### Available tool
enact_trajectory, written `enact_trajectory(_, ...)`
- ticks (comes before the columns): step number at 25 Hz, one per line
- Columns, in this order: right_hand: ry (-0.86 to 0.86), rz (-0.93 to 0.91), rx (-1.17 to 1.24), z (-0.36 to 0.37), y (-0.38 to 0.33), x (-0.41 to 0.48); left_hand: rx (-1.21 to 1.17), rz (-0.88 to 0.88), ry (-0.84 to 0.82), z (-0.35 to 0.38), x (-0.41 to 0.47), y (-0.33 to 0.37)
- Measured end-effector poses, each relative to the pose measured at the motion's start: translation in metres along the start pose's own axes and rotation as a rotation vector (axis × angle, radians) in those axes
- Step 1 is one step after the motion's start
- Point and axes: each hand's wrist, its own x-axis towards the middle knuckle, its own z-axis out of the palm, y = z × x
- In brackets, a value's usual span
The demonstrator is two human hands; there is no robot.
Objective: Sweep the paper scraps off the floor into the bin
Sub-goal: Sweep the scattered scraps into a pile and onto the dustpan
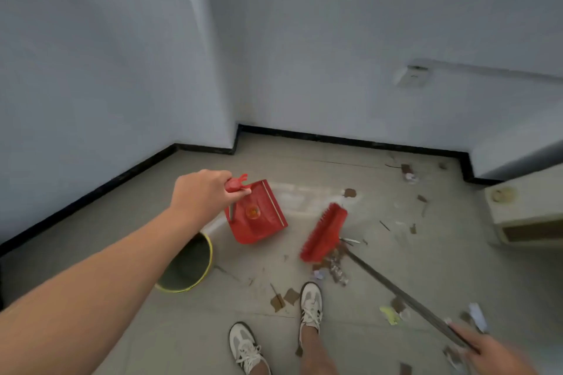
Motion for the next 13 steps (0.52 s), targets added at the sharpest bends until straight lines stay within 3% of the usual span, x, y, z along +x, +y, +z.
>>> enact_trajectory(1, 0.037, -0.058, -0.033, -0.006, 0.016, -0.027, -0.014, 0.032, -0.02, 0.003, 0.004, 0.014)
enact_trajectory(4, 0.22, 0.066, 0.241, -0.016, -0.002, -0.058, -0.047, 0.138, -0.028, 0.008, 0.017, 0.076)
enact_trajectory(8, 0.14, 0.247, 0.877, -0.057, -0.013, -0.033, -0.048, 0.235, -0.016, 0.025, 0.042, 0.159)
enact_trajectory(13, 0.206, 0.33, 1.077, -0.154, 0.009, 0.052, 0.003, 0.366, 0.009, 0.049, 0.087, 0.265)
